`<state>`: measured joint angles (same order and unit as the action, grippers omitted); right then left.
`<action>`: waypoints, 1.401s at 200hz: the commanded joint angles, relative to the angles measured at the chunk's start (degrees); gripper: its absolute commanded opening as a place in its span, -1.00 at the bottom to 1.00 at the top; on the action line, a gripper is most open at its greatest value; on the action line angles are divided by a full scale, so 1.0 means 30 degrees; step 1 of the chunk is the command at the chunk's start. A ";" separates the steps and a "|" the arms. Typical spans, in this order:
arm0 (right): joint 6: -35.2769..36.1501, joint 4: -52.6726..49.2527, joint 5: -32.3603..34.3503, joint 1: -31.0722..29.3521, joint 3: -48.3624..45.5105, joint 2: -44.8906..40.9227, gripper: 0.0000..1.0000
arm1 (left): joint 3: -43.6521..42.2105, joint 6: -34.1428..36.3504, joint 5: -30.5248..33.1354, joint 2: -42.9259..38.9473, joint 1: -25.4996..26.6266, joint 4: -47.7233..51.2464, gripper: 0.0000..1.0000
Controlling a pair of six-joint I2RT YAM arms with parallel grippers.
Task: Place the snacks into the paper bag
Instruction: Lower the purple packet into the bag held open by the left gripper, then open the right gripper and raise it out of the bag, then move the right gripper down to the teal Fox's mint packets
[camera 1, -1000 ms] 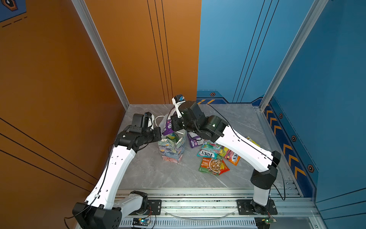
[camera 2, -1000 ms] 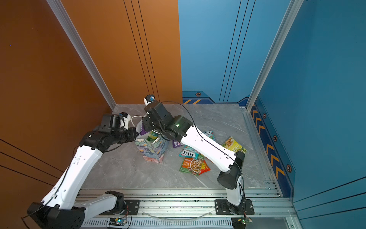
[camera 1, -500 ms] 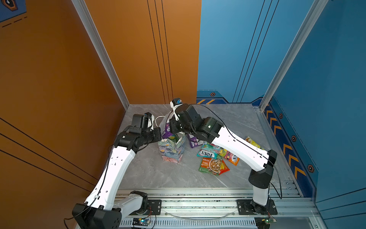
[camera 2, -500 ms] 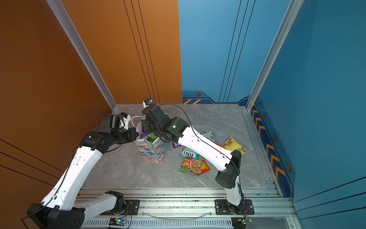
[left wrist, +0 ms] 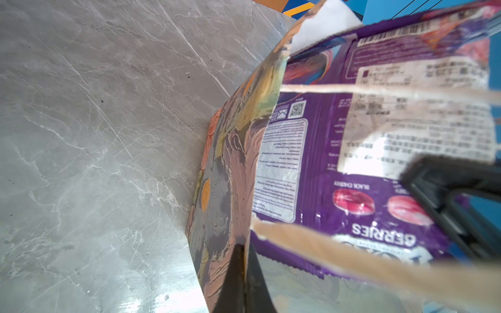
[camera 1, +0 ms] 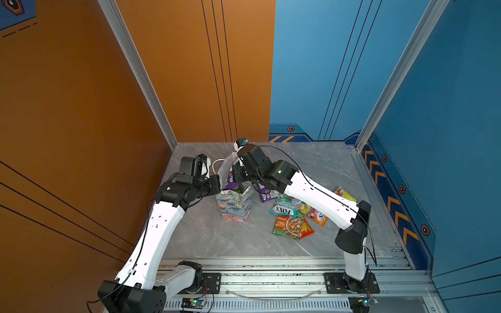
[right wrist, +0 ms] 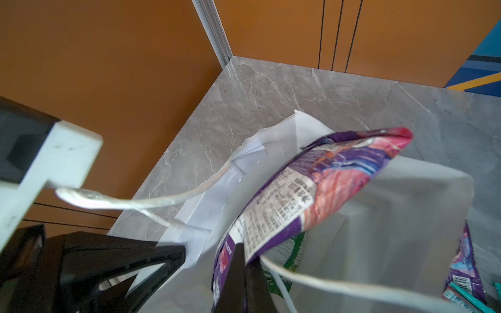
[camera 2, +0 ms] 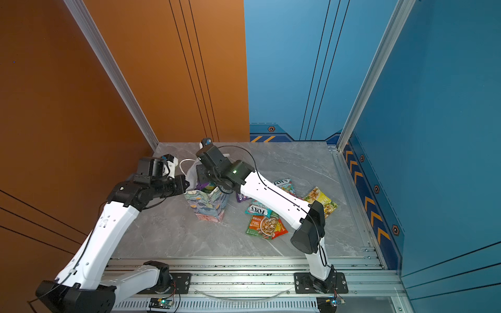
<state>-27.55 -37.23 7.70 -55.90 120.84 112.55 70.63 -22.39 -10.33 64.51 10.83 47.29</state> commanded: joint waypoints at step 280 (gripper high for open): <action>-0.3400 0.7197 -0.2510 0.8314 -1.7167 -1.3523 0.22 | -0.0368 -0.0153 -0.0431 -0.0468 -0.0466 -0.0917 -1.00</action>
<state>-35.29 -12.71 1.96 -32.60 72.23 74.26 70.17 -22.39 -10.57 64.49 10.07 46.94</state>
